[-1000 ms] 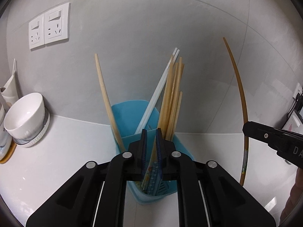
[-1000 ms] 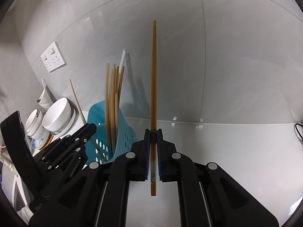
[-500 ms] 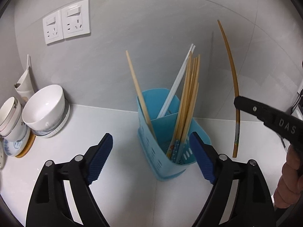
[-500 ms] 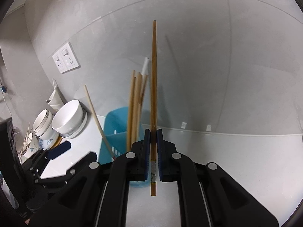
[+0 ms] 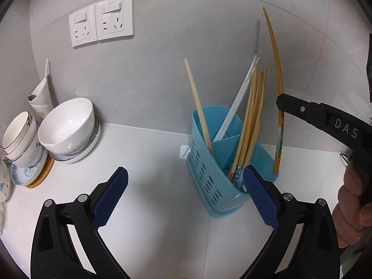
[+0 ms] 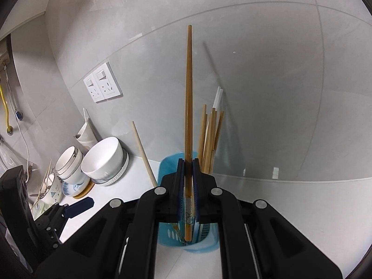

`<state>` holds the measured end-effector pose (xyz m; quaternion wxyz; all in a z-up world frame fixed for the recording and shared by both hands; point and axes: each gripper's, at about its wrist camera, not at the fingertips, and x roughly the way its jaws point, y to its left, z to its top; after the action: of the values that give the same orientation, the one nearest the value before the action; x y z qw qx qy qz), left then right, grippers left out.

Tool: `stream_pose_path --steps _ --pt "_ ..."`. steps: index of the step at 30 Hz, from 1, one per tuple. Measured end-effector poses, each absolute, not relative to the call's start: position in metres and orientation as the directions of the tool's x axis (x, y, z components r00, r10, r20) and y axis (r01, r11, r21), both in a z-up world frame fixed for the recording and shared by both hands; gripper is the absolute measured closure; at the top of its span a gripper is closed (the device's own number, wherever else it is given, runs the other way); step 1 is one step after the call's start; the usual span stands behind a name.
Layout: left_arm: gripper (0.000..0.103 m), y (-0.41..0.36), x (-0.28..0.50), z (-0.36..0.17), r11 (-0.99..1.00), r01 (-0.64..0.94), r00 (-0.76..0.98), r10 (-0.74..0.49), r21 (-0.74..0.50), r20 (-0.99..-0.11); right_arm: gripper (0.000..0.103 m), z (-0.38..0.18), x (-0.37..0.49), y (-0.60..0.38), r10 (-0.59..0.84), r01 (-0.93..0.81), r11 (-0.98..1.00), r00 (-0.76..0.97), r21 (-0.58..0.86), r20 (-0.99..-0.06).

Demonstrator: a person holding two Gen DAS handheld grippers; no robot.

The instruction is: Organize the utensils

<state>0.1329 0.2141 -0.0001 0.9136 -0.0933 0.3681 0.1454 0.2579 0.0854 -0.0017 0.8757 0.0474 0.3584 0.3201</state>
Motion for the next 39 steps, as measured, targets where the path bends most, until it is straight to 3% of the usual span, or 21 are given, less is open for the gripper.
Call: stream_pose_path --steps 11,25,27,30,39 --pt "0.006 0.22 0.129 -0.007 0.932 -0.359 0.665 0.214 -0.054 -0.715 0.097 -0.026 0.253 0.095 0.576 -0.512 0.808 0.584 0.291 -0.572" --pt "0.006 0.225 0.124 -0.006 0.925 -0.376 0.662 0.224 -0.059 -0.716 0.093 -0.048 0.249 0.099 0.523 -0.502 0.83 0.547 0.245 -0.653" --pt "0.006 0.225 0.123 -0.003 0.926 -0.373 0.665 0.224 -0.058 -0.712 0.072 -0.042 0.248 0.096 0.516 -0.503 0.833 0.551 0.232 -0.656" --pt "0.006 0.222 0.119 0.002 0.925 -0.375 0.671 0.226 -0.06 -0.707 0.054 -0.034 0.246 0.085 0.508 -0.489 0.839 0.546 0.239 -0.666" --pt "0.006 0.204 0.096 0.018 0.922 -0.382 0.679 0.228 -0.071 -0.698 0.018 -0.01 0.222 0.048 0.493 -0.501 0.839 0.532 0.214 -0.688"
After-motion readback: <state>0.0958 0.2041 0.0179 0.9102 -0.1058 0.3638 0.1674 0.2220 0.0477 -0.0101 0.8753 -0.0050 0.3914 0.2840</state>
